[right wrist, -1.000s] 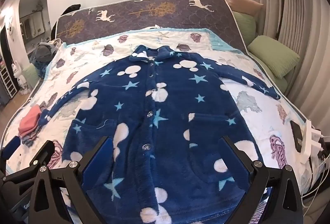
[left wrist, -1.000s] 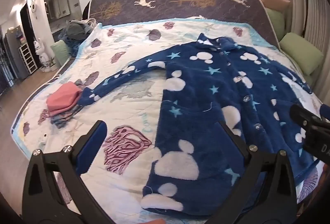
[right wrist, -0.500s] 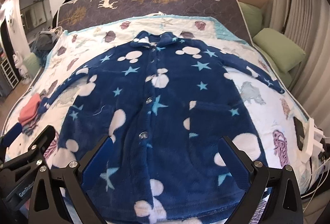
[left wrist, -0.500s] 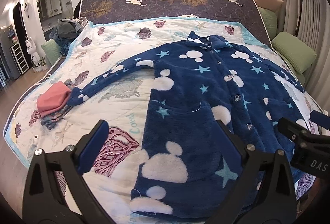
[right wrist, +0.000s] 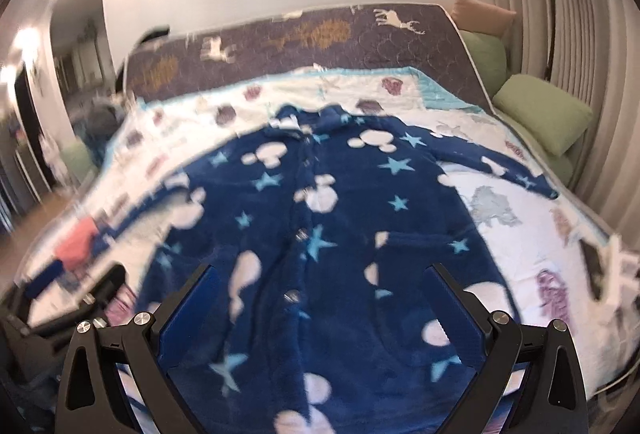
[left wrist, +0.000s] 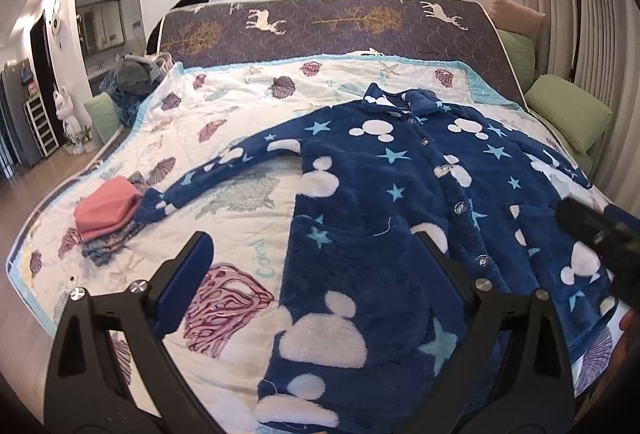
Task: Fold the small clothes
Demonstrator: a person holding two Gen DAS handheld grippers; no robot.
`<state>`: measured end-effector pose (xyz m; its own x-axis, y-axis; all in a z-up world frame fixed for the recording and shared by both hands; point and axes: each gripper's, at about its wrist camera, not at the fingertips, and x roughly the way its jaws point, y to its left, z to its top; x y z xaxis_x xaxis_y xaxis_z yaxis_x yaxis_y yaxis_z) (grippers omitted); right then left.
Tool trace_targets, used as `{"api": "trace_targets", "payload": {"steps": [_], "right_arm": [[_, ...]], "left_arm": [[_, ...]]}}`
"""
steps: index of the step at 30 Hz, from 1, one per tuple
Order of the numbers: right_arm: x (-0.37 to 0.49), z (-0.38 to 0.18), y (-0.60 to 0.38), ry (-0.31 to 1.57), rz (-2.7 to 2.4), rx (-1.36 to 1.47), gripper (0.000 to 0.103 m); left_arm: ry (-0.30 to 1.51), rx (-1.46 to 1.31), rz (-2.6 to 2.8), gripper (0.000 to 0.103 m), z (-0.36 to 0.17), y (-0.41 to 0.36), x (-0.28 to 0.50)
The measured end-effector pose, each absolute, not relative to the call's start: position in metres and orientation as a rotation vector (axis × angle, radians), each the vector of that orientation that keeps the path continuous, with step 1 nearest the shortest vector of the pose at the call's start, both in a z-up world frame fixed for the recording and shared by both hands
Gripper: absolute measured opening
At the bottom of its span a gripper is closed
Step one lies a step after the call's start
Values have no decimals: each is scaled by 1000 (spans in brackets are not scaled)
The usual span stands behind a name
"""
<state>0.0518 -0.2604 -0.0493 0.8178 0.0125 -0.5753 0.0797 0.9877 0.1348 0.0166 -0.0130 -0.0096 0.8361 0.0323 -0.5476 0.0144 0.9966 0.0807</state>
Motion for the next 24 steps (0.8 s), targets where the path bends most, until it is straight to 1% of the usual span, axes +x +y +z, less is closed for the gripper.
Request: {"api": "trace_targets", "payload": {"steps": [3, 5, 7, 11, 16, 24], "right_arm": [[43, -52, -269, 546, 97, 289, 103], [43, -56, -272, 575, 163, 330, 103], [45, -57, -268, 597, 169, 295, 103], [57, -61, -259, 648, 37, 118, 103], [63, -75, -277, 726, 6, 212, 103], [56, -69, -275, 704, 31, 178, 103]], "left_arm": [[570, 83, 7, 98, -8, -13, 15], [571, 79, 6, 98, -8, -13, 15], [578, 81, 3, 98, -8, -13, 16], [604, 103, 2, 98, -10, -15, 17], [641, 127, 4, 98, -14, -18, 19], [619, 99, -11, 98, -10, -18, 16]]}}
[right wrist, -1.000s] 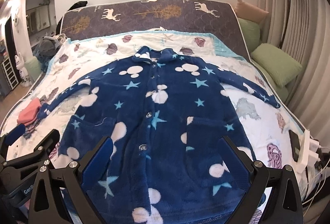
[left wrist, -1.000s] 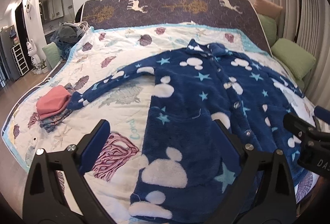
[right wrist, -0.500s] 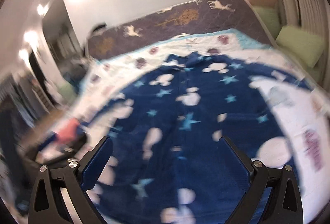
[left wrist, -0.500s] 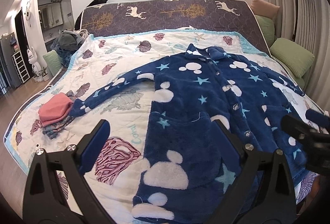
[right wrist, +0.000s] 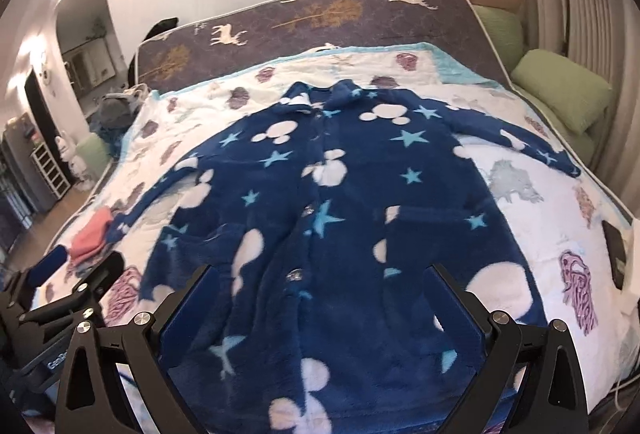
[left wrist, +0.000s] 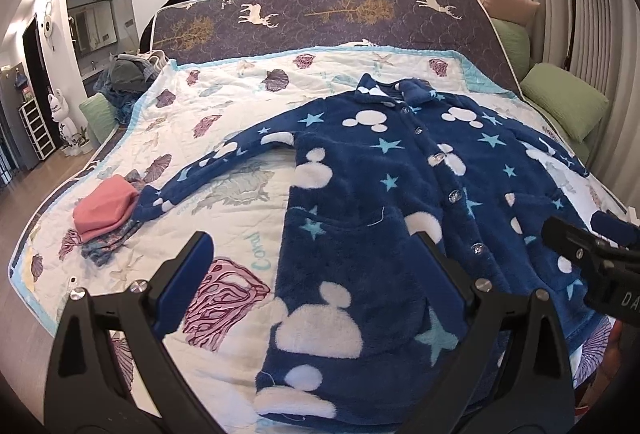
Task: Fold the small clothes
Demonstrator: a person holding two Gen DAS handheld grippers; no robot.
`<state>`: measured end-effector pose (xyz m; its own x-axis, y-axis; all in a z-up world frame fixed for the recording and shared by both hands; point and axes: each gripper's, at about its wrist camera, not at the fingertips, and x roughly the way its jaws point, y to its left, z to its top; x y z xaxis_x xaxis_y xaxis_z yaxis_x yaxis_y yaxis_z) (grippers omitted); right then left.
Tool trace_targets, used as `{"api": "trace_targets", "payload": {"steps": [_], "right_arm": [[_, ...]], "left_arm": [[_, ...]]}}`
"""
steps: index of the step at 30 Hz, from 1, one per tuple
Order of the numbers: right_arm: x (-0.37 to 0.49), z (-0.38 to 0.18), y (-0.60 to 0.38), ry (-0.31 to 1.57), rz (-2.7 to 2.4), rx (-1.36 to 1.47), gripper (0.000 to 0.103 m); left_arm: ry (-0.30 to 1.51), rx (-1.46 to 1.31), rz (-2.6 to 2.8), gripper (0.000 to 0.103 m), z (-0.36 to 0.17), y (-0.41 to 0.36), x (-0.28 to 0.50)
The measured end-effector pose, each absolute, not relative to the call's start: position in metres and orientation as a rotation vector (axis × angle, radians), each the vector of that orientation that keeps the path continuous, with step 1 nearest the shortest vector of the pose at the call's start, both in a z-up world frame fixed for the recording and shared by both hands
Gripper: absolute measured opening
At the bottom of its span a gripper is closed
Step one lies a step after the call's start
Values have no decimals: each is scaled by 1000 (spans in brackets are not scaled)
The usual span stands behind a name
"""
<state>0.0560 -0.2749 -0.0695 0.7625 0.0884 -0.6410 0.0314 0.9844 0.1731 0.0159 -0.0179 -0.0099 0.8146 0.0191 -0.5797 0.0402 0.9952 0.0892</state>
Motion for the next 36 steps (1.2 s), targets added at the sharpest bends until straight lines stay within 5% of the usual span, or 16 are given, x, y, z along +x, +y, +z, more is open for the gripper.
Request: {"api": "trace_targets", "payload": {"steps": [19, 36], "right_arm": [[42, -52, -269, 630, -7, 140, 101], [10, -16, -252, 553, 6, 85, 70]], "left_arm": [[552, 94, -76, 98, 3, -24, 0], [467, 45, -72, 98, 29, 4, -34]]}}
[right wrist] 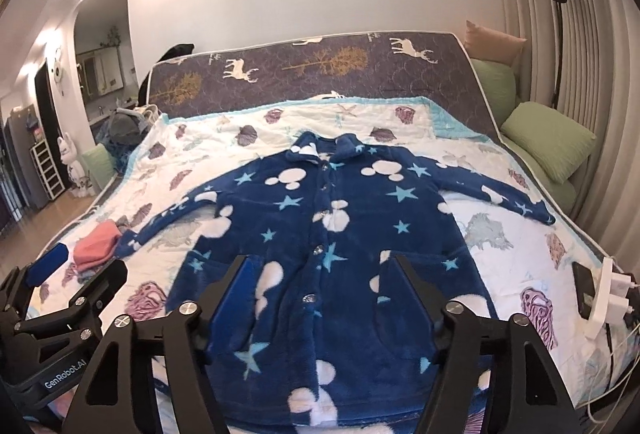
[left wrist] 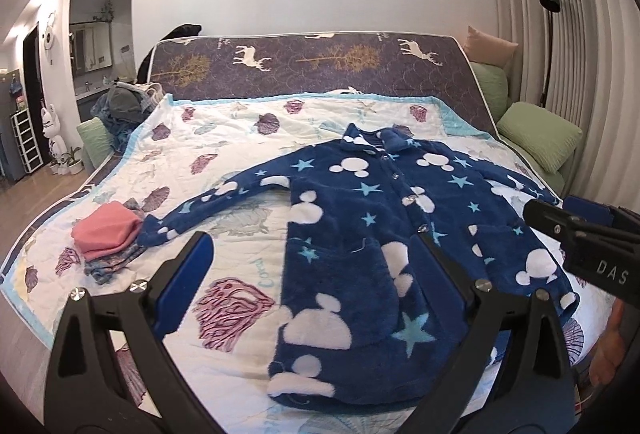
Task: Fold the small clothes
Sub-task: 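Grasp the sleeve cuff with the left gripper and lift it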
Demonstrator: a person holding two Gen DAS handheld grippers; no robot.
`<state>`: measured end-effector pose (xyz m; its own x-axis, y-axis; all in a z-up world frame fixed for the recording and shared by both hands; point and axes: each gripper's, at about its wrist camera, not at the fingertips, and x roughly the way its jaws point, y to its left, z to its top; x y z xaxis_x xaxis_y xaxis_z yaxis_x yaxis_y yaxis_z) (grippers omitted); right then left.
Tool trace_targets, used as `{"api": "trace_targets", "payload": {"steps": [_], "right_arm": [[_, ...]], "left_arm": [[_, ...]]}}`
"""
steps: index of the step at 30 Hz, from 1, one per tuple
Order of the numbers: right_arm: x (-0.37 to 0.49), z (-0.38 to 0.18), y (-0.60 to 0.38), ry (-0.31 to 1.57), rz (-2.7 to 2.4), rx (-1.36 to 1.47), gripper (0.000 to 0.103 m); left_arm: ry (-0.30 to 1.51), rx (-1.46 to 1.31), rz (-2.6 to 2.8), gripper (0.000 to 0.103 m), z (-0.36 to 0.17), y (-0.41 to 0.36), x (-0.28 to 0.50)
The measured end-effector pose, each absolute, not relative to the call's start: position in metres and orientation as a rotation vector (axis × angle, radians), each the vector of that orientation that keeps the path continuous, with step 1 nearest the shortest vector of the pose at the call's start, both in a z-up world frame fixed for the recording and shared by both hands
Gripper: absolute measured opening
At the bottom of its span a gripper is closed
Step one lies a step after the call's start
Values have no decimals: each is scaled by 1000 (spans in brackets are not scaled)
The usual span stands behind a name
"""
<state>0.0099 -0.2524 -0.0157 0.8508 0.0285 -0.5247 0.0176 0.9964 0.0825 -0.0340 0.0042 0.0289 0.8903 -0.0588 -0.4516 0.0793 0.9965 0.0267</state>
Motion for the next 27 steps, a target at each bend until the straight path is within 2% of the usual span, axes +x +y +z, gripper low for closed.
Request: {"api": "trace_targets", "payload": {"steps": [8, 17, 18, 20, 27], "right_arm": [[17, -19, -239, 581, 67, 89, 70], [63, -40, -215, 645, 140, 56, 71], [73, -44, -210, 660, 148, 42, 71], [95, -54, -200, 694, 167, 12, 71], [167, -77, -175, 769, 242, -89, 70]], "left_arm": [[484, -2, 16, 98, 21, 41, -21], [650, -185, 101, 97, -30, 129, 62], [651, -237, 92, 97, -37, 145, 75], [665, -301, 84, 86, -46, 167, 96], [803, -487, 124, 82, -94, 236, 178]]}}
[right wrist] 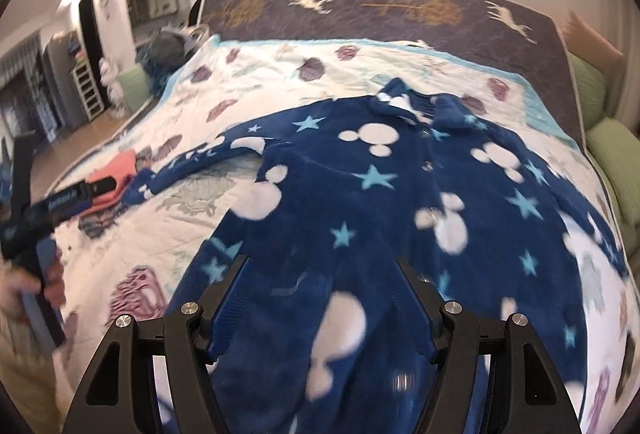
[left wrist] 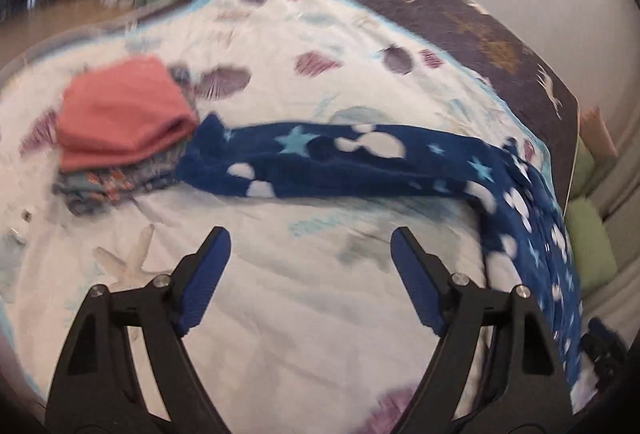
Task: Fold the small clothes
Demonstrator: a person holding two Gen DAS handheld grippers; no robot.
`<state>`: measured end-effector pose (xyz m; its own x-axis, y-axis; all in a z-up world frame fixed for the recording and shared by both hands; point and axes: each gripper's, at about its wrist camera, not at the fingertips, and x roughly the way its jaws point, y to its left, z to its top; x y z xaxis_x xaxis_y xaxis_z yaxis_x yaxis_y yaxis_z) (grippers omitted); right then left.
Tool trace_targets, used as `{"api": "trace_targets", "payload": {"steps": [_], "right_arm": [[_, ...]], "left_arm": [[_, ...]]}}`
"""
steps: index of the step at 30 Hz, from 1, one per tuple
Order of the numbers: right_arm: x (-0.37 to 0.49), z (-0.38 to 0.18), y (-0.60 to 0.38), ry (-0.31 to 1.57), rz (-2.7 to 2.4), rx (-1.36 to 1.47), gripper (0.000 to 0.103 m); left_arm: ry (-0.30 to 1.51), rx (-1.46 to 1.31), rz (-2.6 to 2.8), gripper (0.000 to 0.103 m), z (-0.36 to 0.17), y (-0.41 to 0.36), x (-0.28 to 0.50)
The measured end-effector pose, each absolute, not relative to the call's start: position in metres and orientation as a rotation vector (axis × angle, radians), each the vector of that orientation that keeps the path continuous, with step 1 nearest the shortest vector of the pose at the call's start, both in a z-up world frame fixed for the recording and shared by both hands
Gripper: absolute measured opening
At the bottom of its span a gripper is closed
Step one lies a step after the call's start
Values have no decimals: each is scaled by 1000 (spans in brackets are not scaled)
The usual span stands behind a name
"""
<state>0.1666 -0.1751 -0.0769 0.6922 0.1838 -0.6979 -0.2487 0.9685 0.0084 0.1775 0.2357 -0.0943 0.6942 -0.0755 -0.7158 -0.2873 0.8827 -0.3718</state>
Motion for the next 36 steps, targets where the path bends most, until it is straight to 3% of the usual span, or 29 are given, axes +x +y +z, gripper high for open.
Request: {"api": "trace_targets", "payload": {"steps": [6, 12, 13, 14, 16, 23, 29, 36], "right_arm": [[223, -82, -168, 807, 289, -140, 70], [267, -69, -168, 784, 298, -120, 71], [272, -67, -169, 779, 301, -113, 71], [275, -65, -169, 777, 304, -113, 71], [279, -64, -170, 775, 310, -114, 71], [291, -70, -188, 820, 305, -94, 71], [286, -70, -223, 850, 311, 35, 70], [279, -61, -272, 812, 177, 37, 71]], "left_arm": [[926, -766, 153, 82, -148, 277, 218], [893, -956, 204, 78, -170, 307, 258], [884, -974, 219, 63, -173, 310, 264], [883, -983, 222, 39, -173, 313, 267], [888, -995, 216, 11, -170, 315, 276], [696, -735, 99, 11, -53, 262, 297], [612, -511, -170, 11, 26, 142, 328], [721, -269, -498, 11, 10, -27, 333]]}}
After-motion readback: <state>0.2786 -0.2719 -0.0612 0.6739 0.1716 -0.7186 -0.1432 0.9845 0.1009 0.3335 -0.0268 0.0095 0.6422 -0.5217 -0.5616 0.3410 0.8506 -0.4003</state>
